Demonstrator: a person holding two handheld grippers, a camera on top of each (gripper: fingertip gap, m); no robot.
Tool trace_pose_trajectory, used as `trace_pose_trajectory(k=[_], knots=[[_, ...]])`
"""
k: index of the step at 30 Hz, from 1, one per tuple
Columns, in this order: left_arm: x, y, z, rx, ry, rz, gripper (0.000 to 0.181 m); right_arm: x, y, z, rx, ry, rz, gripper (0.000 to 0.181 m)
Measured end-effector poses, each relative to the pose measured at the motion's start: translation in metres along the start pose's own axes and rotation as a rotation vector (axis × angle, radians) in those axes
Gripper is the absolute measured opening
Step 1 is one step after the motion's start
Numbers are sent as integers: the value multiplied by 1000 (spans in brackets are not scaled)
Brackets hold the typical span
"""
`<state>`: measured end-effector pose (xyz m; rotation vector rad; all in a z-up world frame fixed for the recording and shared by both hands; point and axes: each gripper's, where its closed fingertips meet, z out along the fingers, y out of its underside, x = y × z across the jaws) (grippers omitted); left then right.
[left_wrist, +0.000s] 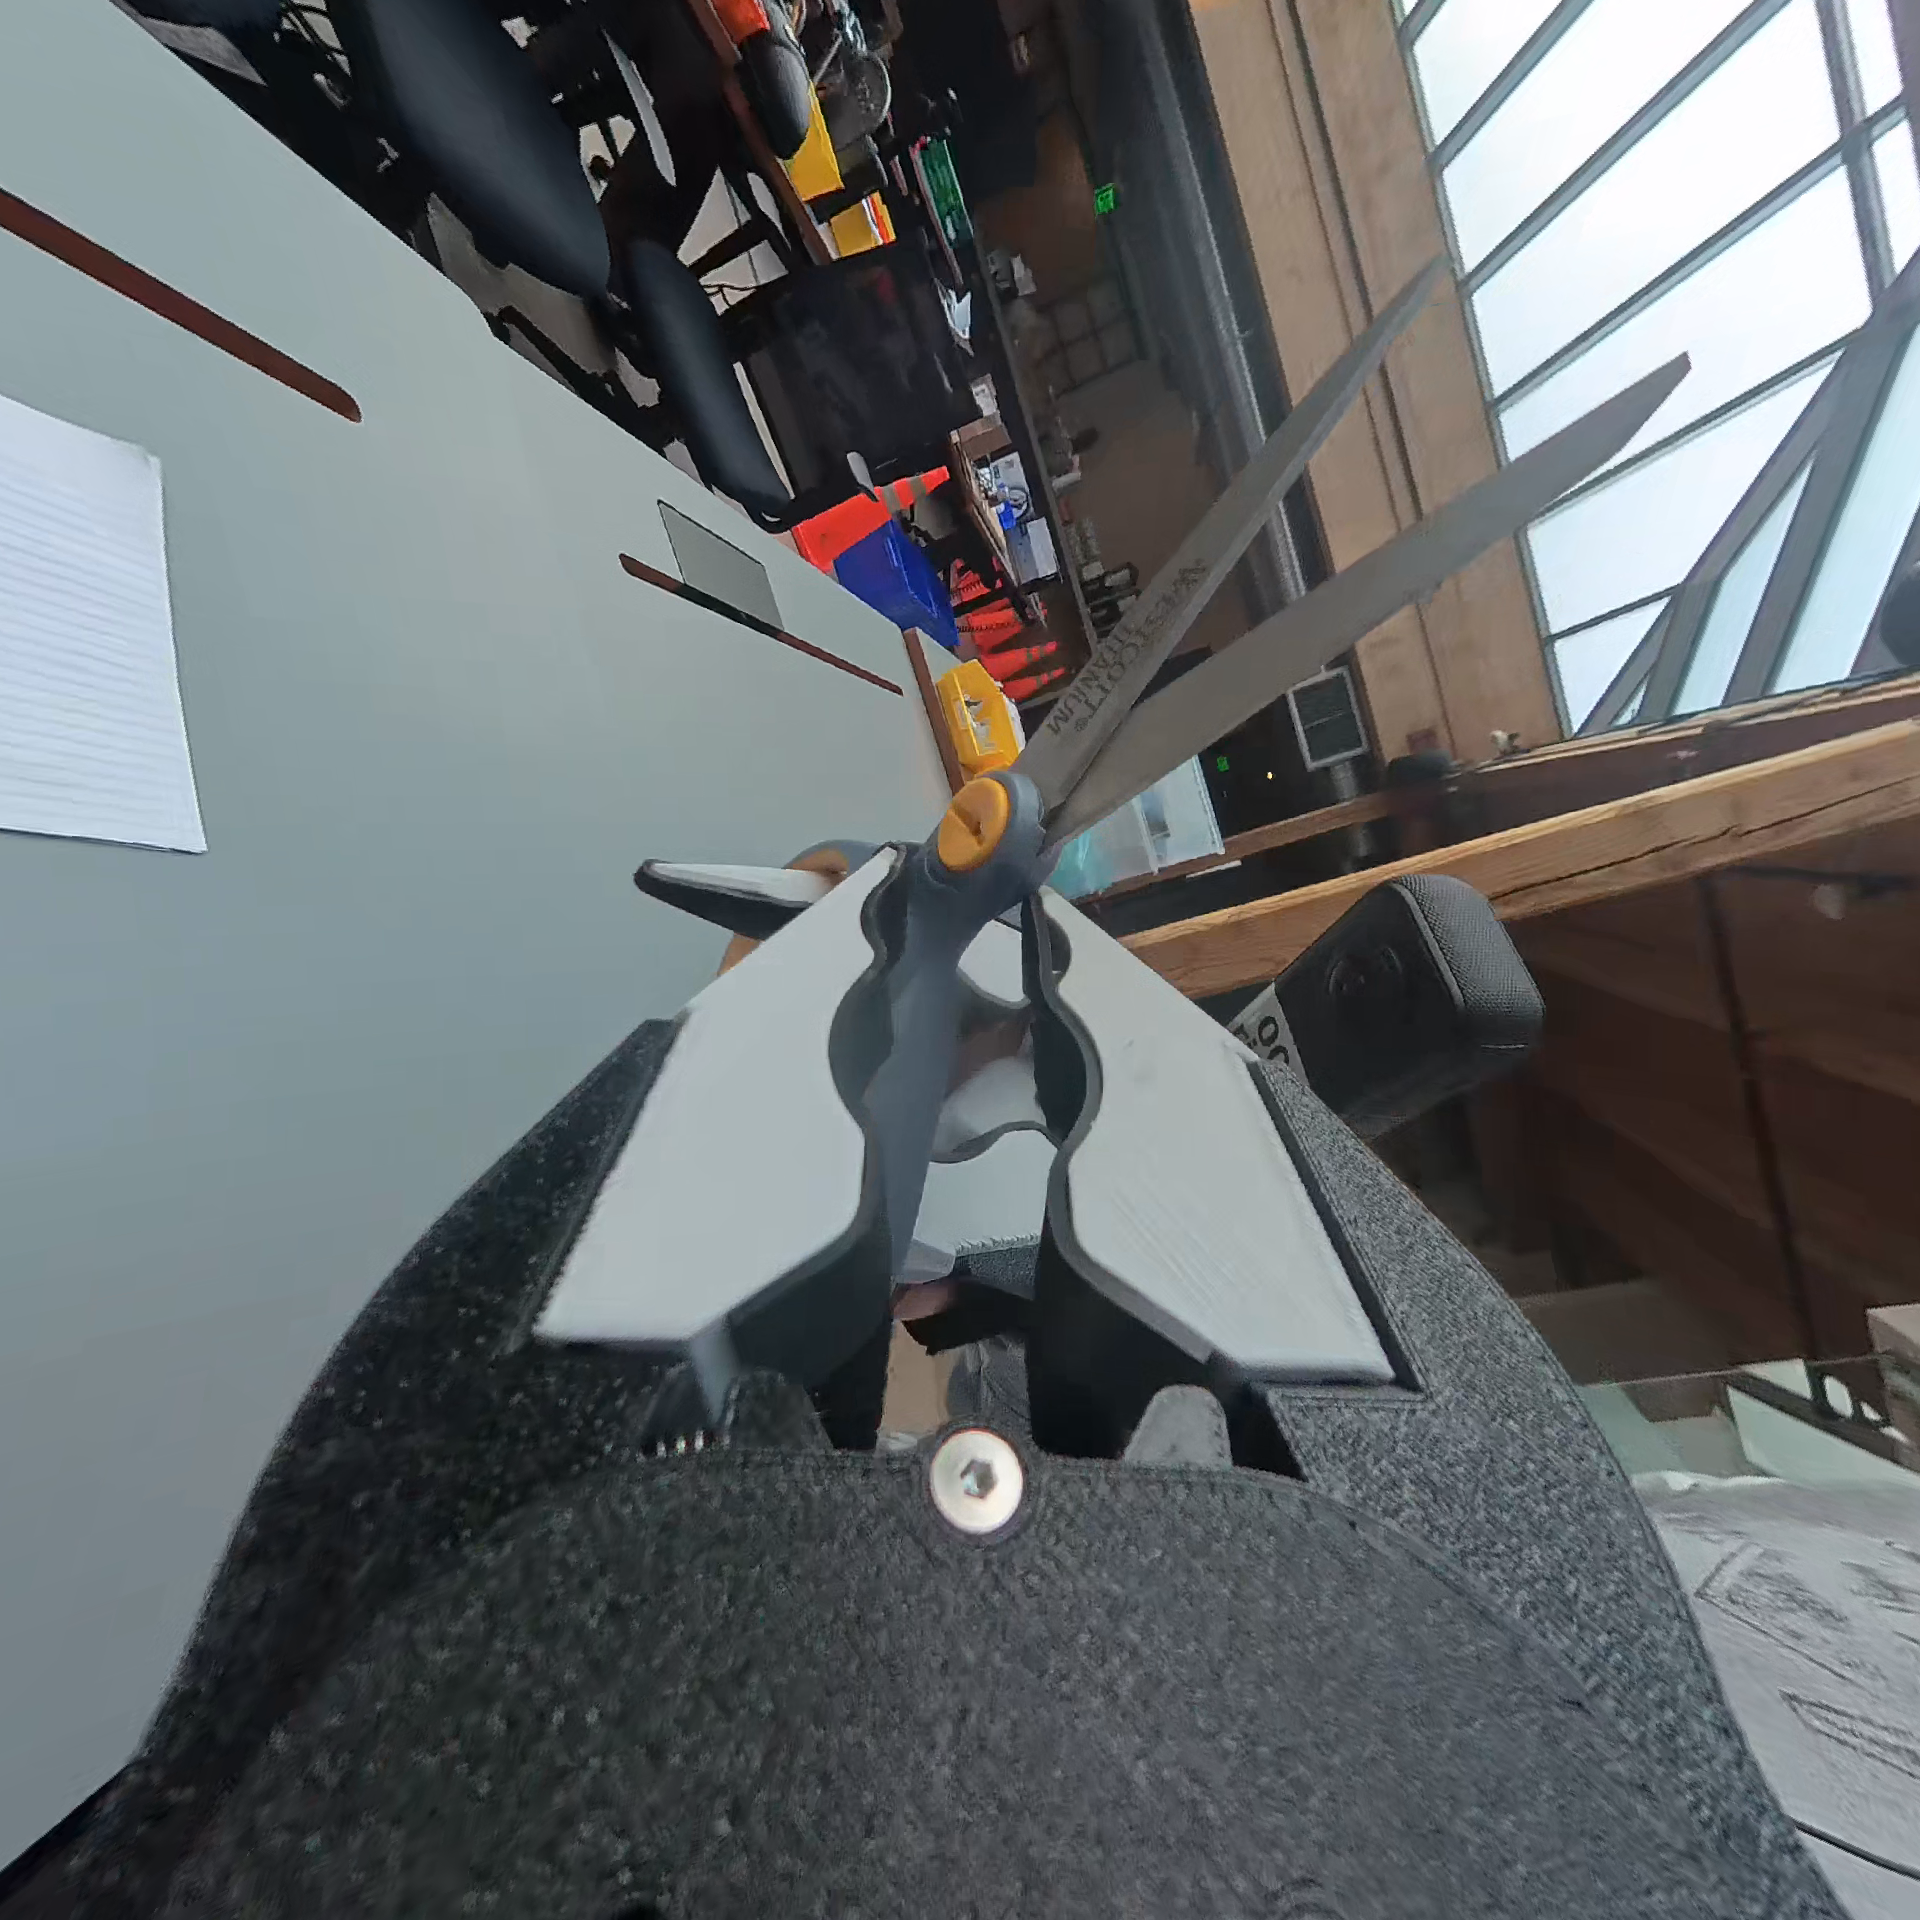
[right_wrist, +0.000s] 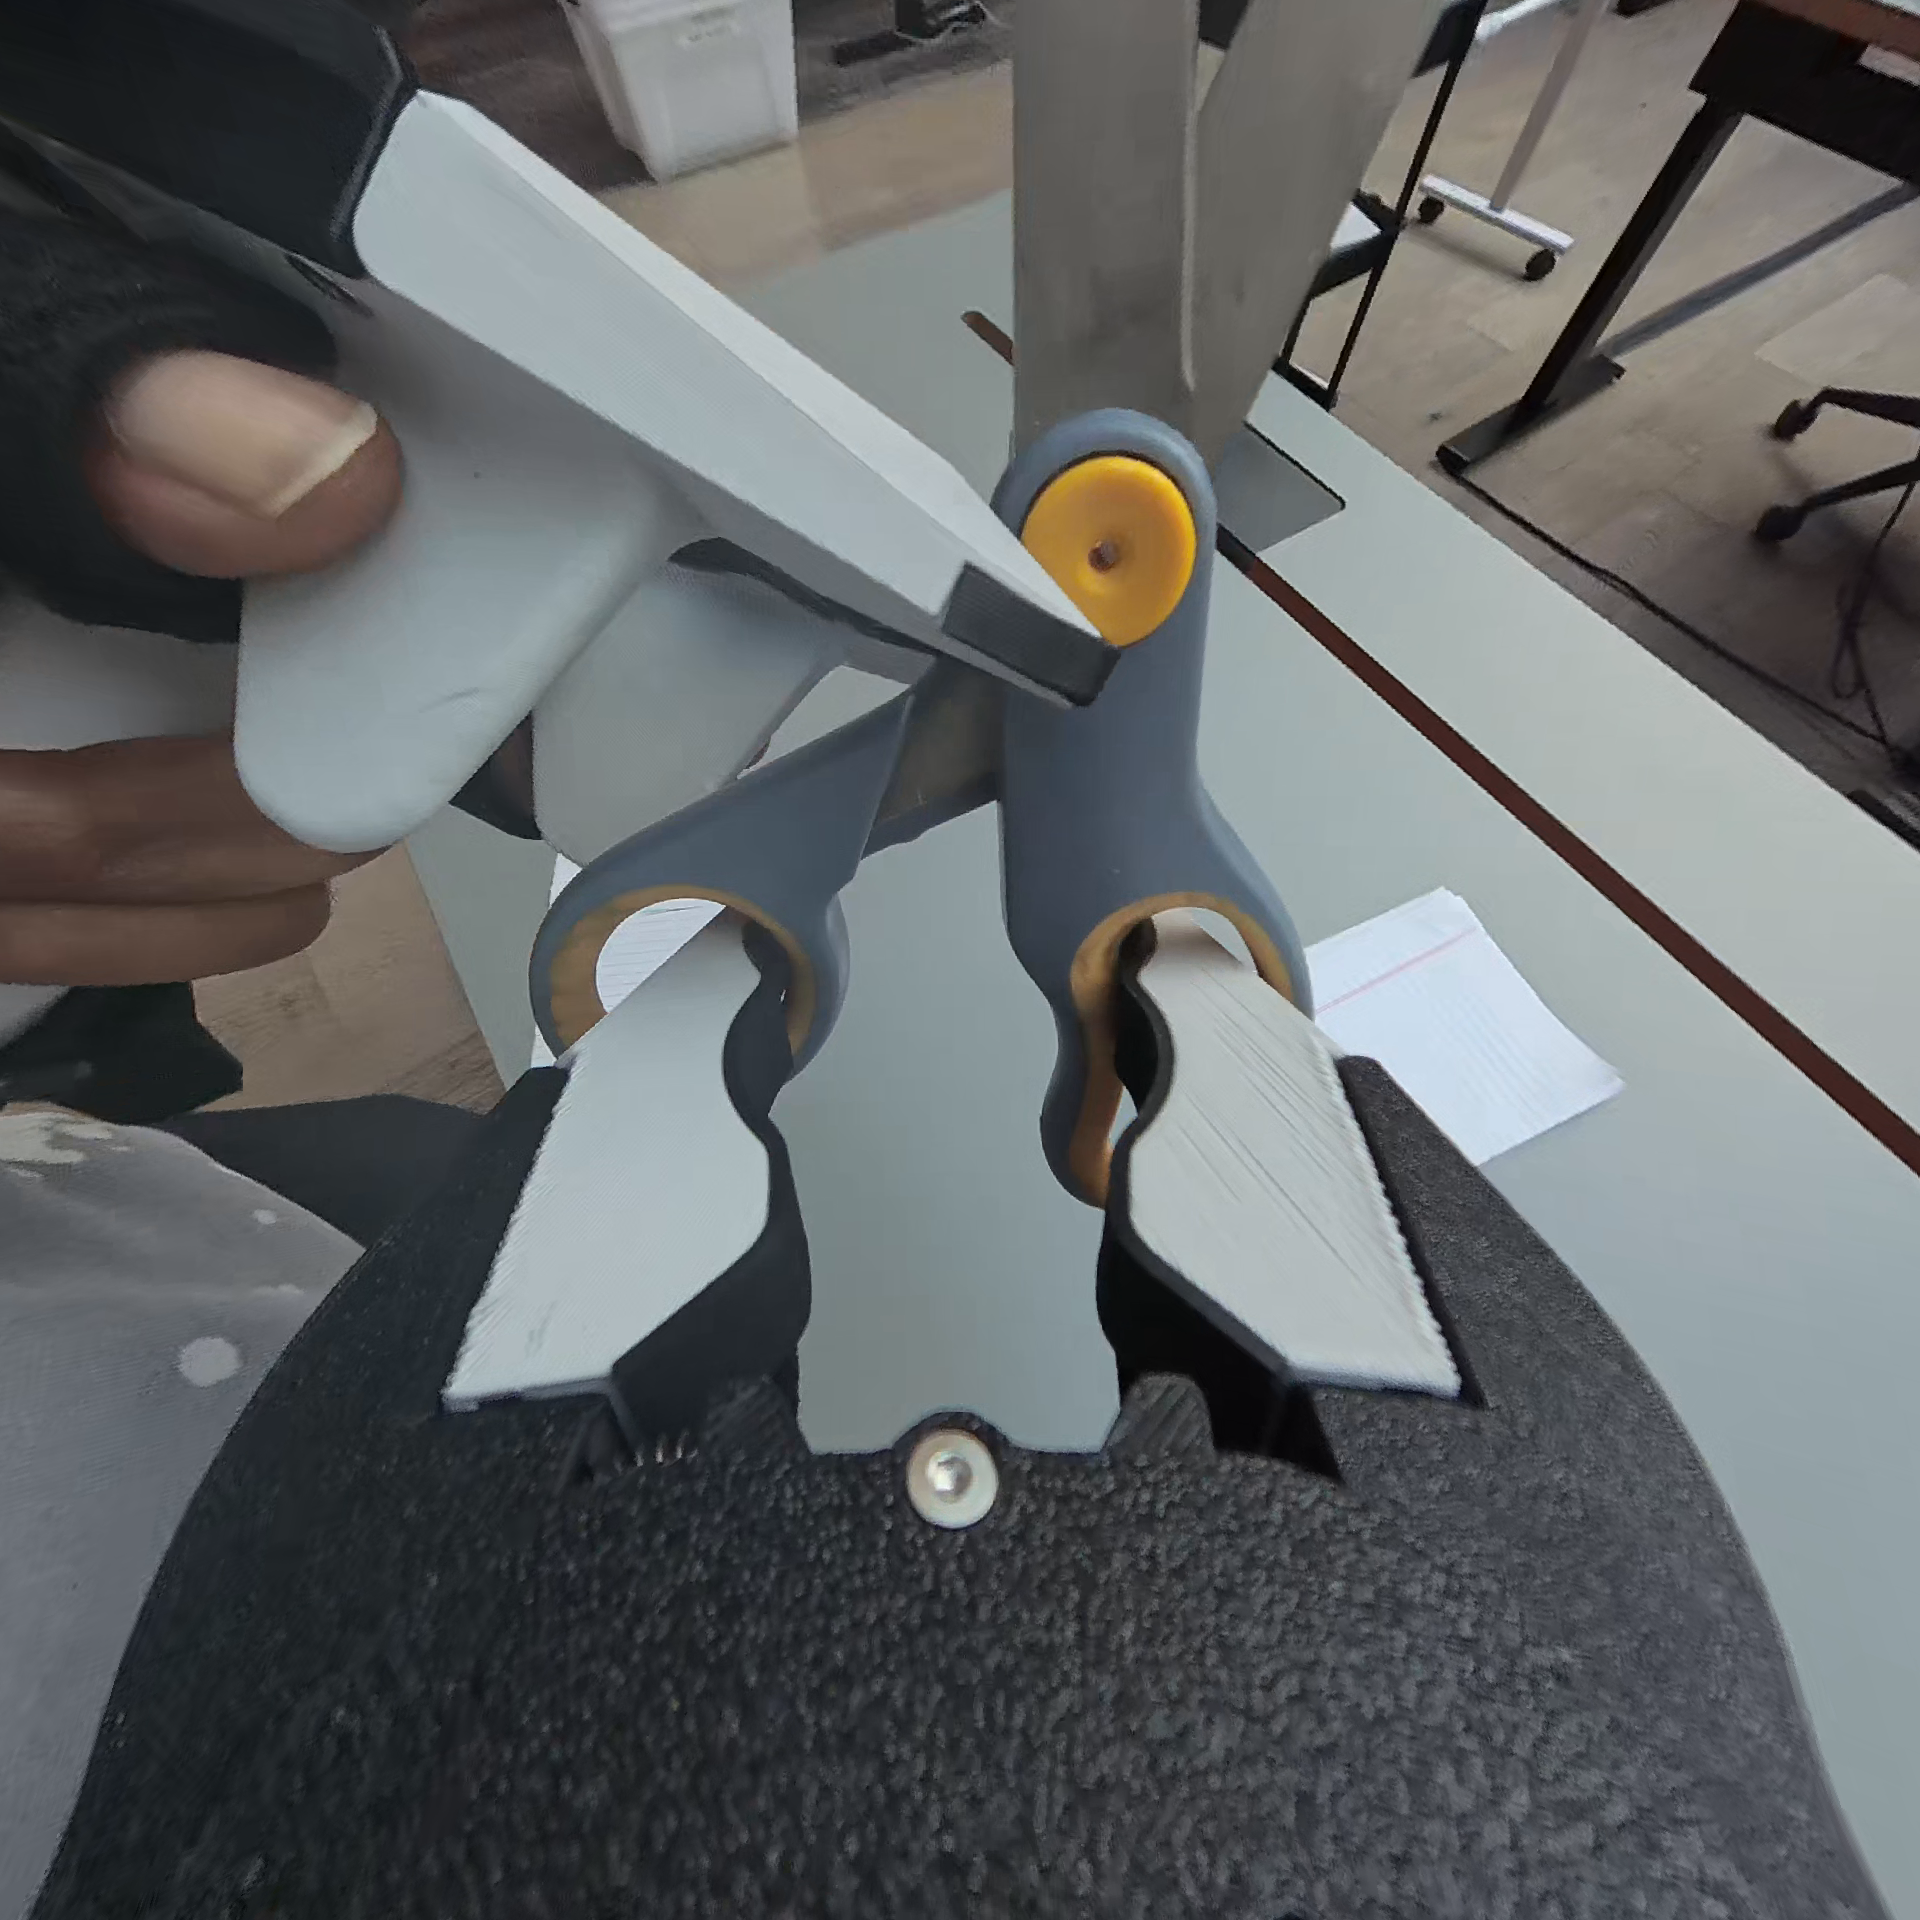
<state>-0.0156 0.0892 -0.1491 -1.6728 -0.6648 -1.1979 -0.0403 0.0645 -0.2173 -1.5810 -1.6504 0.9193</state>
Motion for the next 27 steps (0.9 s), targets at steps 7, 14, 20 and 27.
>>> trace_pose_trajectory(k=[7,14,20,27], knots=[[-4,5,-5,67,-16,-55,19,-4,1,-7,26,47,-26,58],[5,8,-5,99,-55,-19,21,-13,3,-7,-47,-118,41,61],[16,11,-6,85,-68,62,22,-19,-7,-9,59,-141,-32,47],[40,9,-4,44,-63,287,27,-24,-23,-26,236,-192,-22,21]])
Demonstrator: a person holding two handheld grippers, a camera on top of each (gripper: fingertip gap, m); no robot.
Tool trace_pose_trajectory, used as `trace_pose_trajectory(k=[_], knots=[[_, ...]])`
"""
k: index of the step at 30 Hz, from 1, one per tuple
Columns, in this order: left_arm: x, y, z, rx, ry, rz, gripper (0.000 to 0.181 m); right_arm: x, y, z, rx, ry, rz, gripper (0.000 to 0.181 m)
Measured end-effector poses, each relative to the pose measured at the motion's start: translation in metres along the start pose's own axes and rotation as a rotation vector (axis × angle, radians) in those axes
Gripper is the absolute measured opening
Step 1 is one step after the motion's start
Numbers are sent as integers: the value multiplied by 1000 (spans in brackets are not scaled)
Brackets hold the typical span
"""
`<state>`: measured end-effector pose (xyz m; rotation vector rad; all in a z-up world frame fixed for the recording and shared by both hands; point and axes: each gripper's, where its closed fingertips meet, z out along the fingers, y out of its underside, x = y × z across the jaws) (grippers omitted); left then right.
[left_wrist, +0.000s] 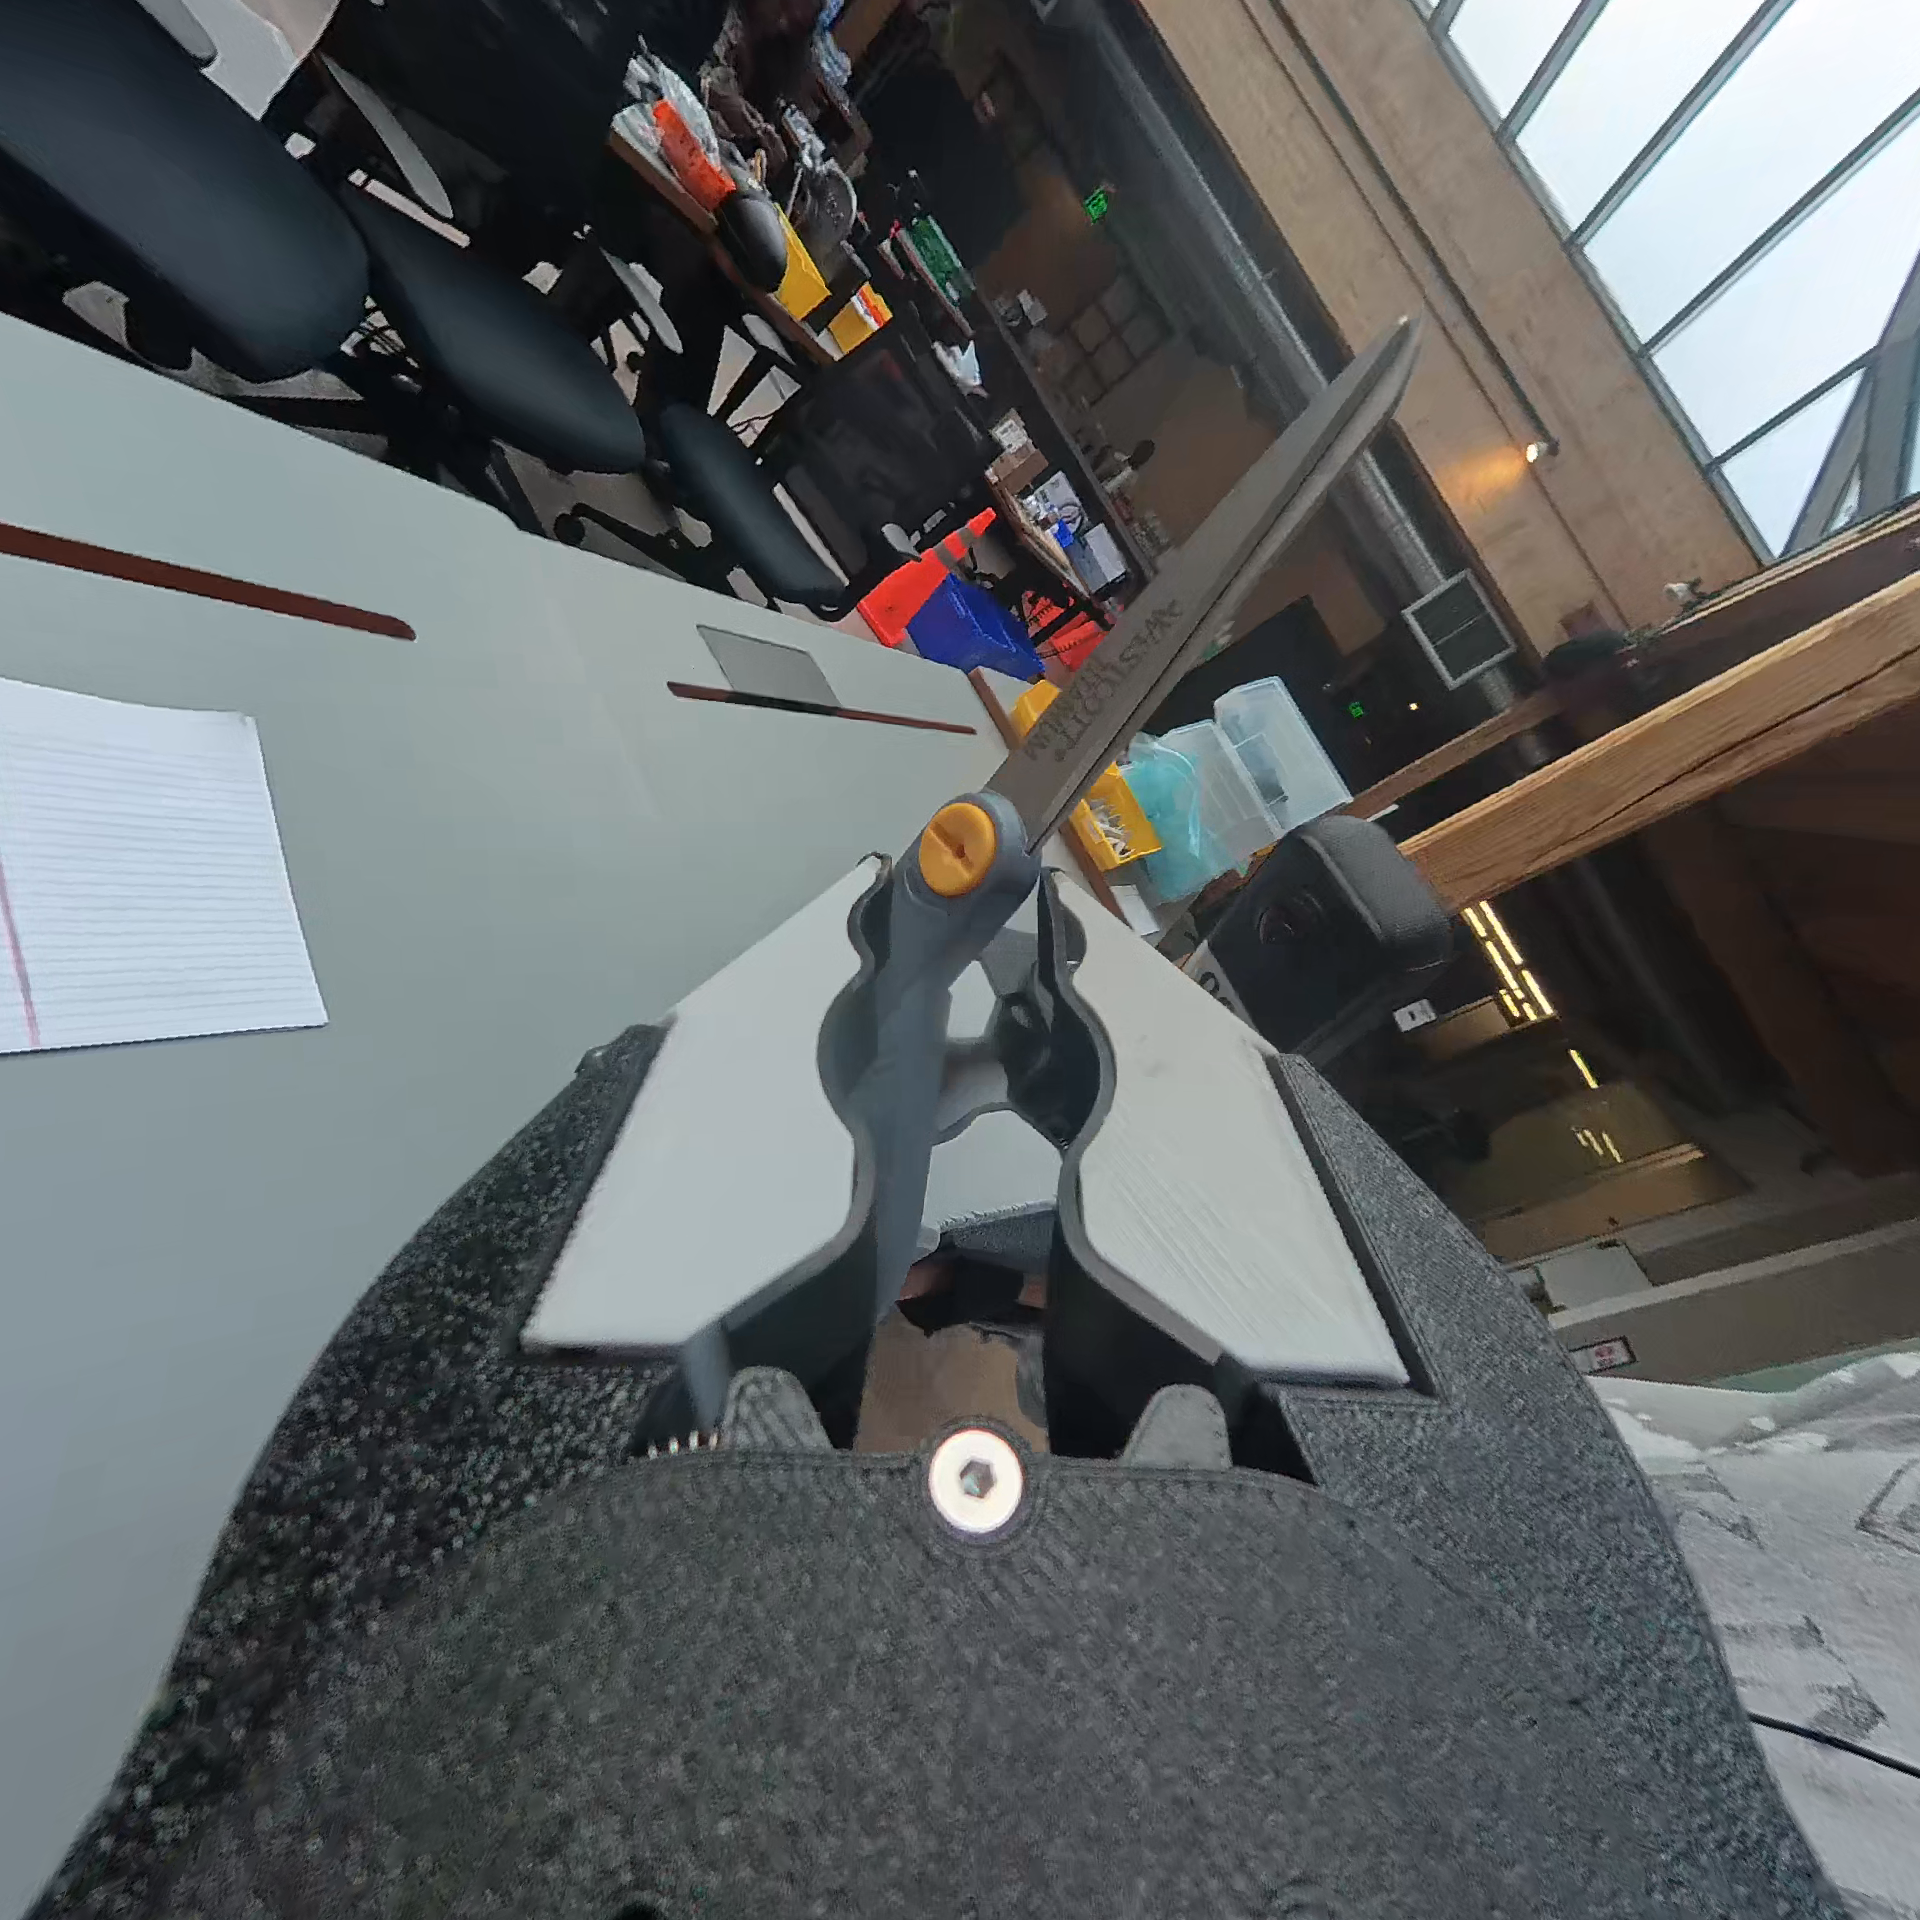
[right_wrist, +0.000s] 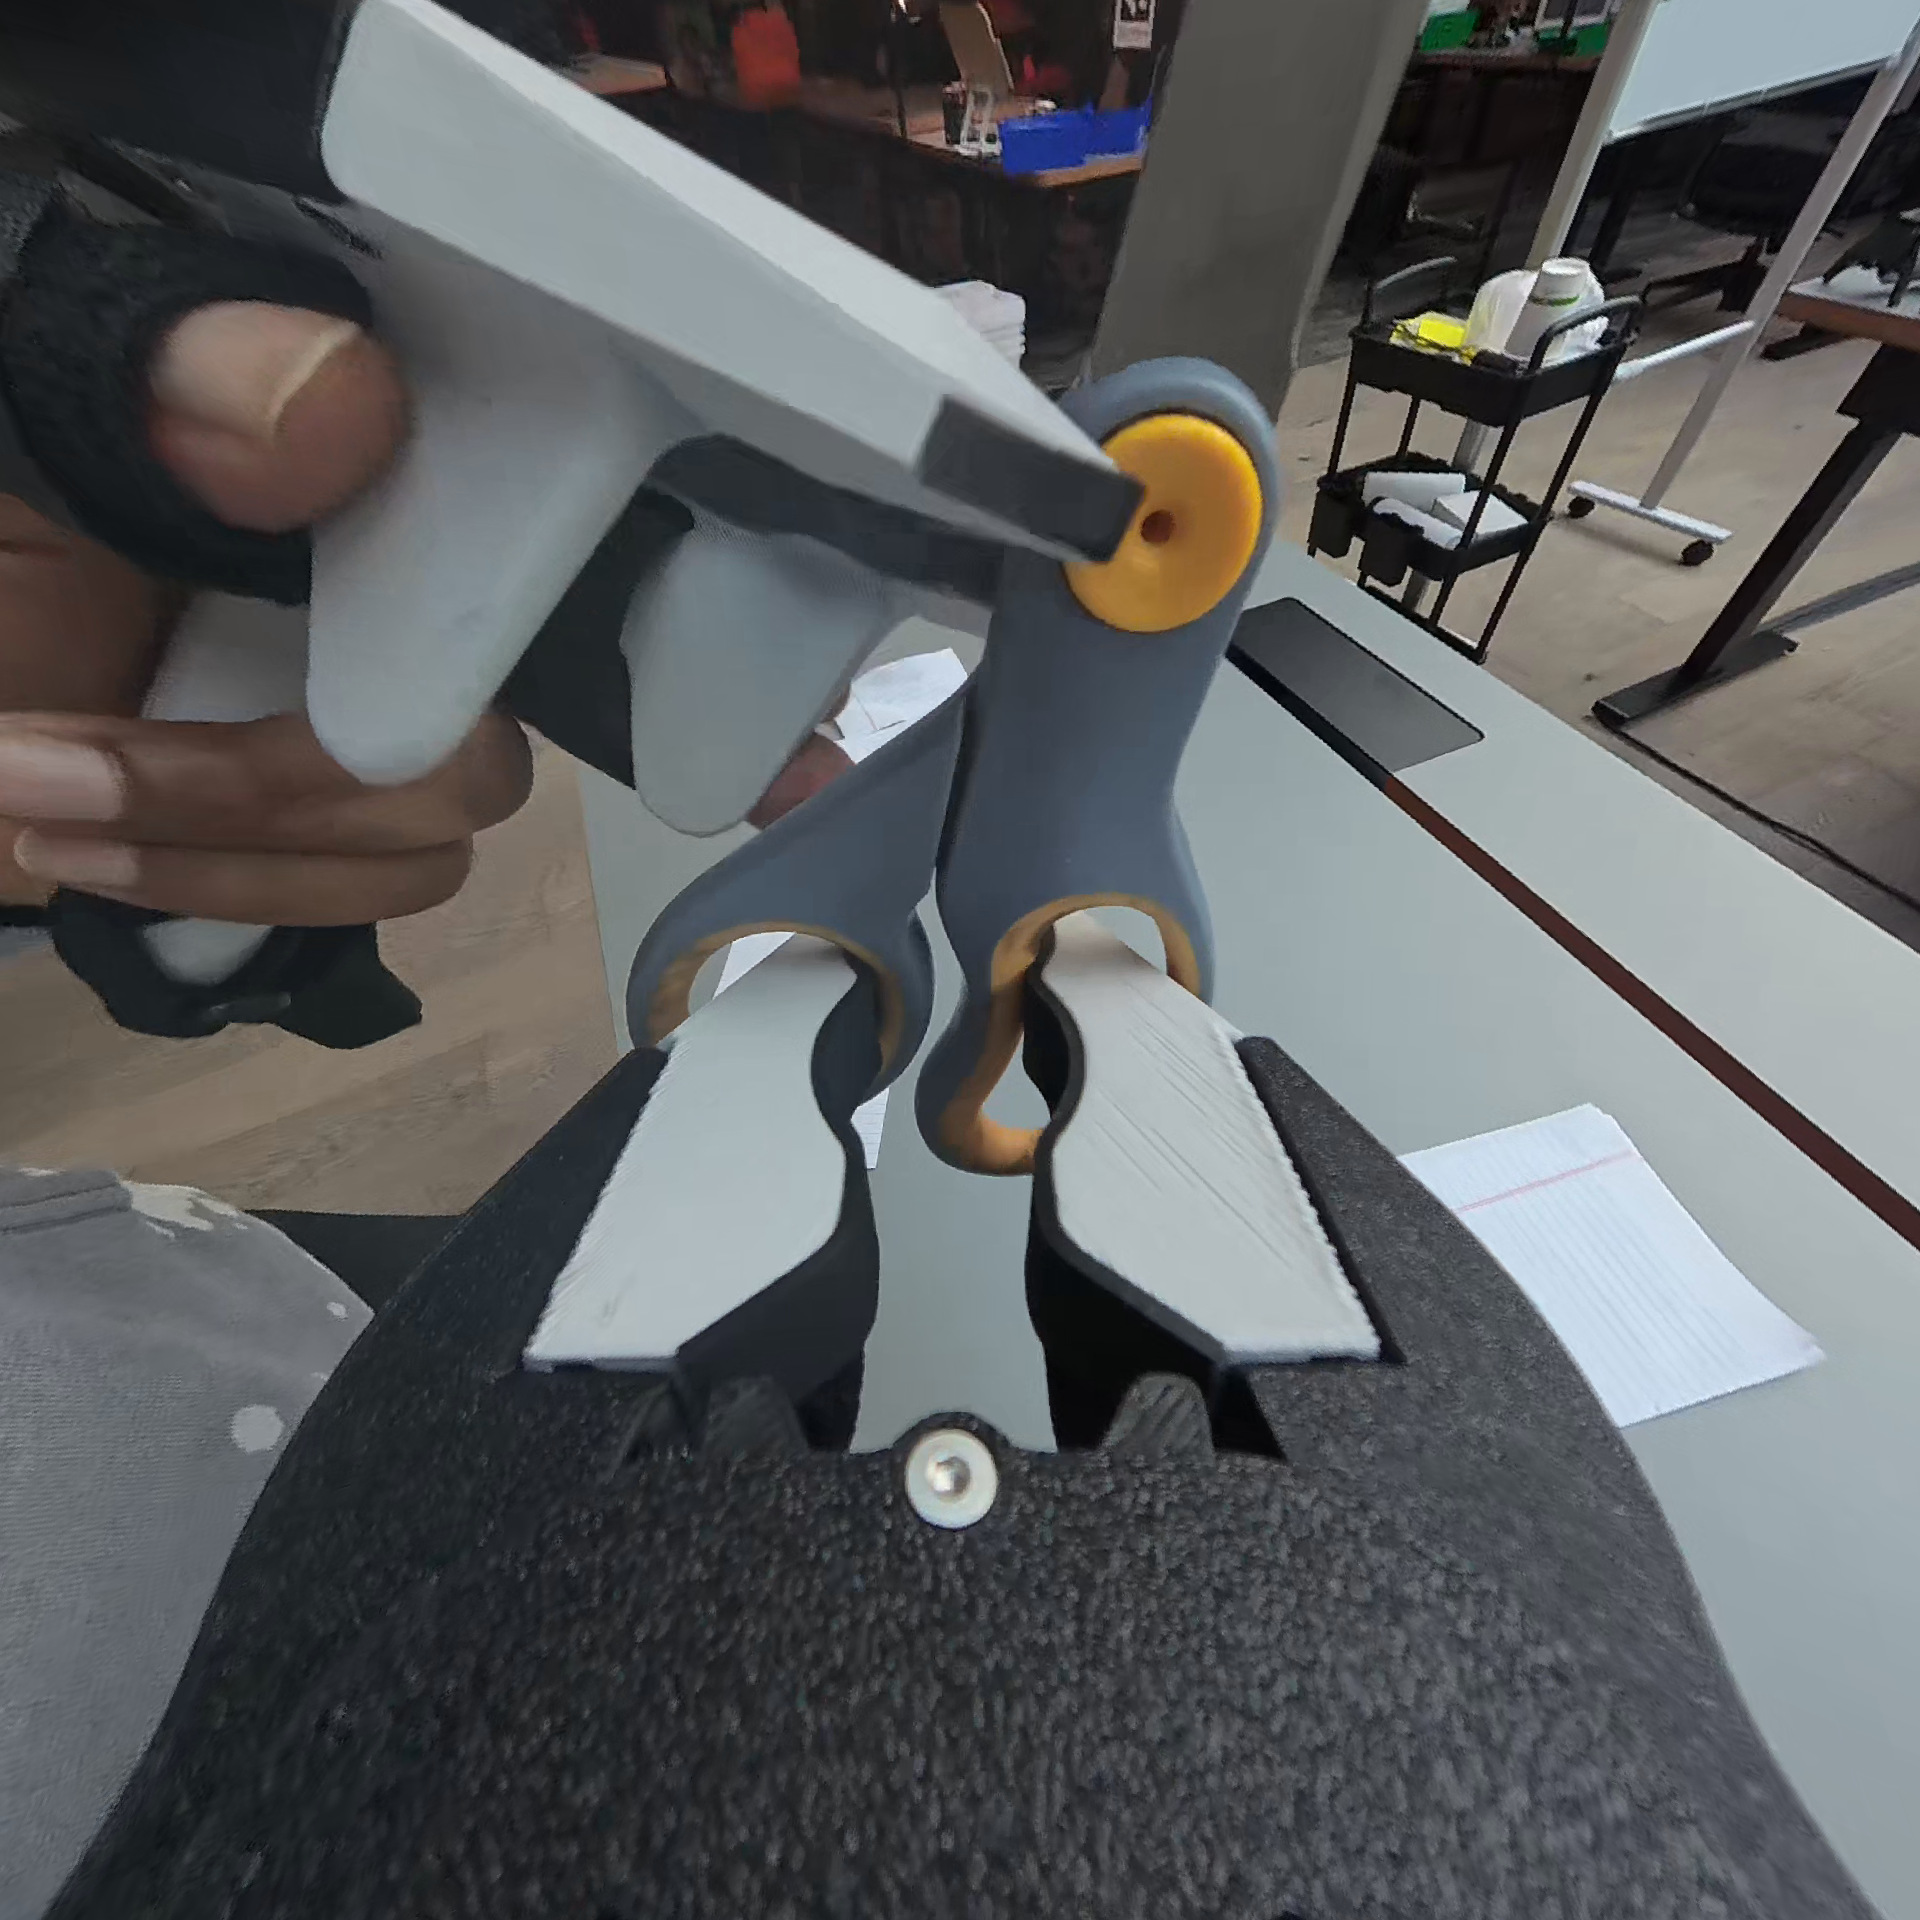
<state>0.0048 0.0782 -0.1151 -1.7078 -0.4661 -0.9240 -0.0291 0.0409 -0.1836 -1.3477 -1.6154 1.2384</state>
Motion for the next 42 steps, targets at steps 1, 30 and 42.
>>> trace_pose_trajectory(k=[1,30,42], knots=[[6,-5,-3,23,28,-4,29,1,-3,-3,11,-1,-3,20],[-419,137,-256,-581,-854,208,62,11,13,-3,-83,-53,49,21],[-420,146,-255,-647,-866,280,0,5,16,21,-58,-35,98,21]])
